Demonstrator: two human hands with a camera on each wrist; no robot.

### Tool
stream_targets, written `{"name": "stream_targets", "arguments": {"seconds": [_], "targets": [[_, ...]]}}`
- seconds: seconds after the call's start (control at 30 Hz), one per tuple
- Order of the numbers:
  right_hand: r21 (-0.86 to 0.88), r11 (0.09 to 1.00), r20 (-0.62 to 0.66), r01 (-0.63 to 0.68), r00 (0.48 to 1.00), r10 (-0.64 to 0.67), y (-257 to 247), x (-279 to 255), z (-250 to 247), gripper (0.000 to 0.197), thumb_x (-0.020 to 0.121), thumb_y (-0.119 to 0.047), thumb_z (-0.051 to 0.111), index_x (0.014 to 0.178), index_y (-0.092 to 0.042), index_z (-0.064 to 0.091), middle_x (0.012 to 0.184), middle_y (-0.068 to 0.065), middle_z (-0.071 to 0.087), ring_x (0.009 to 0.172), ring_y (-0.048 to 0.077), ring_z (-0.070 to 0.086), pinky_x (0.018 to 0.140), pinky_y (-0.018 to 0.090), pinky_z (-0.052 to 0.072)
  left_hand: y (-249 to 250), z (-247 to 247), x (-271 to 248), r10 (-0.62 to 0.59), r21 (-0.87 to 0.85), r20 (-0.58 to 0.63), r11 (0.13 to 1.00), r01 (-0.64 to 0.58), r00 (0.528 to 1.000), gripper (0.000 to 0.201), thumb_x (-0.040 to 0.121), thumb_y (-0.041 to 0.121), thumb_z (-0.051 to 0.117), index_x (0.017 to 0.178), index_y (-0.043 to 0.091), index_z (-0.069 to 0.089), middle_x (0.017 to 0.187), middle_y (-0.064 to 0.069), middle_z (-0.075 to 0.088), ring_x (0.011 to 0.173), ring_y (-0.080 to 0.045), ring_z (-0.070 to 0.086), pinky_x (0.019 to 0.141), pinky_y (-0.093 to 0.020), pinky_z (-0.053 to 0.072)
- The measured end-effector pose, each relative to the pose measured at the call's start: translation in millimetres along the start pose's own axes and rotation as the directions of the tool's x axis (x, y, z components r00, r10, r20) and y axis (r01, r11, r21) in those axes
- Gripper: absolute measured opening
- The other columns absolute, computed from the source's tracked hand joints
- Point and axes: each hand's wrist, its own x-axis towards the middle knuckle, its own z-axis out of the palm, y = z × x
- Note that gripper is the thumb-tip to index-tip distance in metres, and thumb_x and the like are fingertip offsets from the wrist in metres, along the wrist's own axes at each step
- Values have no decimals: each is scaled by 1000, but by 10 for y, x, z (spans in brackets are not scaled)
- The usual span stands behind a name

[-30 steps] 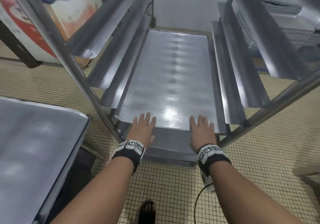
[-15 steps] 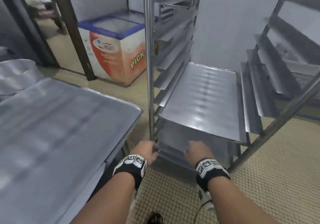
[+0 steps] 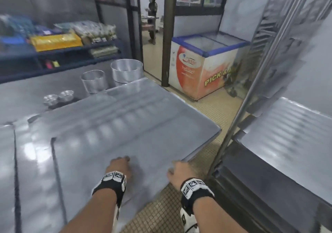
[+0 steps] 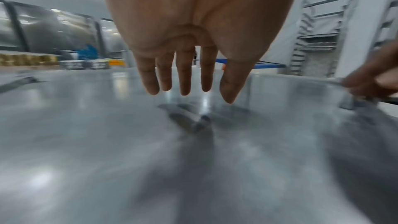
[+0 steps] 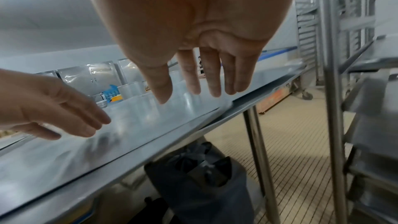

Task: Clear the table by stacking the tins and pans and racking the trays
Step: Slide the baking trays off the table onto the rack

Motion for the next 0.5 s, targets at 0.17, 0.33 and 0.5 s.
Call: {"name": "stream_targets", "arguments": {"seconds": [0.17,0.33,0.5], "targets": [[-28,995,53,-93,994,94,-502,237,304,42,93,-37,48,126,-12,56,129,10,60,122,27,54,105,32,40,-908,-91,-139,-216,-104,-9,971,214,976,44,84,32,56,128,34,53,136,0,48,133,-29,37,104,-47,42],[-56,942,150,-330,930,335,-826,488,601,60,74,-55,41,122,-22,53,137,13,43,128,38,34,106,47,31,-1432,15,-215,-222,-124,29,967,223,975,72,89,71,40,152,53,9,166,-4,-12,150,-42,-13,122,-54,2],[-40,877,99,-478,872,479,-1018,583,684,95,70,-70,56,146,-17,36,154,23,22,143,47,14,117,52,22,-1534,30,-215,-202,-138,104,967,215,974,79,87,77,35,152,56,-5,162,4,-29,148,-37,-28,120,-58,-8]]}}
